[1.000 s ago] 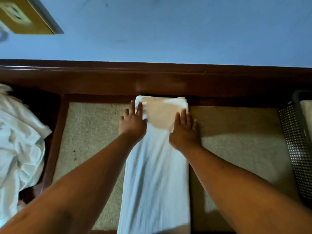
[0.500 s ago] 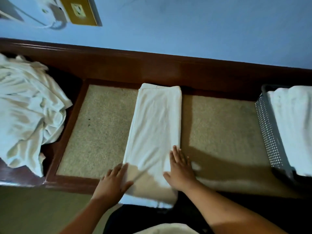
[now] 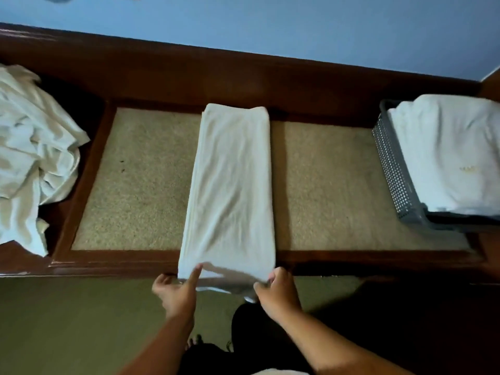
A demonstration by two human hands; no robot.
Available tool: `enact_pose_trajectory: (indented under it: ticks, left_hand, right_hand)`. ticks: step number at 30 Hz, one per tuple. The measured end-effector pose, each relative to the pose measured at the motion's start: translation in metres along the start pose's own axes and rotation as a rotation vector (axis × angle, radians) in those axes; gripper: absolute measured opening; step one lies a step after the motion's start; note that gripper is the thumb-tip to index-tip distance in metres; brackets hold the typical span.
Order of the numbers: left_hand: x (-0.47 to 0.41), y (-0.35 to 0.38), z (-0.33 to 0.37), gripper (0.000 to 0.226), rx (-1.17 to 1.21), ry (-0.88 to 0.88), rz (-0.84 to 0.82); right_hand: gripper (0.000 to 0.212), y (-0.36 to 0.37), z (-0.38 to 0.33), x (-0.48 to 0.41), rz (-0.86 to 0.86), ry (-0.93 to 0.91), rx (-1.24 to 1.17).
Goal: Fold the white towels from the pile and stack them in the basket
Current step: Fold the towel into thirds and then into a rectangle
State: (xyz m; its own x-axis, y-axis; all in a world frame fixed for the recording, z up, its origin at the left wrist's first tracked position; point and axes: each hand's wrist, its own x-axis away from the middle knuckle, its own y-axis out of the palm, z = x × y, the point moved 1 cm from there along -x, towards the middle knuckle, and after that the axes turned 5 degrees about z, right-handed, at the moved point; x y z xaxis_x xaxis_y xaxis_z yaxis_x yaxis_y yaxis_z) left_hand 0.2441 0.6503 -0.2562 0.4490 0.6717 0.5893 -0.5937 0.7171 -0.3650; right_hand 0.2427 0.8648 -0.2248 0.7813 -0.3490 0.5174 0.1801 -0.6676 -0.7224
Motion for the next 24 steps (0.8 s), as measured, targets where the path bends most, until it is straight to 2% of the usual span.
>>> enact_pose_trajectory:
  ticks: [1, 2, 3, 6, 7, 10, 12, 13, 16, 18, 20, 24]
  left_hand:
    - [0.002, 0.006, 0.003, 0.1, 0.078, -0.103, -0.039]
    - [0.001, 0.008, 0.0, 0.097, 0.064, -0.137, -0.084]
    - [-0.001, 0.008, -0.002, 0.094, -0.03, -0.114, -0.134]
    - [-0.007, -0.014, -0.015, 0.077, -0.387, 0.044, -0.375]
    - [-0.008, -0.028, -0.02, 0.069, -0.443, 0.06, -0.466]
    - [-0.006, -0.065, -0.03, 0.053, -0.354, -0.022, -0.622]
    - [0.001, -0.086, -0.031, 0.037, -0.29, -0.087, -0.699]
    - [0.004, -0.095, -0.03, 0.033, -0.28, -0.098, -0.731]
    - [0.009, -0.114, -0.023, 0.029, -0.336, 0.04, -0.796]
    - [0.009, -0.123, -0.016, 0.023, -0.384, 0.151, -0.774]
    - [0.008, -0.131, -0.014, 0.021, -0.424, 0.201, -0.751]
    - [0.015, -0.148, -0.025, 0.021, -0.448, 0.101, -0.694]
  right_hand:
    - [0.044, 0.007, 0.006, -0.008, 0.012, 0.2, -0.182]
    - [0.058, 0.014, 0.013, -0.016, 0.048, 0.314, -0.344]
    - [0.062, 0.017, 0.015, -0.022, 0.062, 0.372, -0.458]
    - [0.022, 0.027, 0.017, -0.025, 0.008, 0.367, -0.616]
    - [0.016, 0.031, 0.019, -0.019, 0.002, 0.326, -0.619]
    - [0.024, 0.036, 0.026, 0.008, 0.057, 0.291, -0.614]
    - [0.021, 0.037, 0.036, 0.029, -0.004, 0.328, -0.655]
    - [0.026, 0.038, 0.041, 0.039, -0.059, 0.343, -0.659]
    - [0.052, 0.04, 0.051, 0.07, -0.188, 0.352, -0.495]
    - [0.047, 0.038, 0.053, 0.09, -0.154, 0.339, -0.466]
    - [0.042, 0.035, 0.055, 0.107, -0.097, 0.327, -0.553]
    - [0.042, 0.035, 0.05, 0.134, -0.111, 0.321, -0.712]
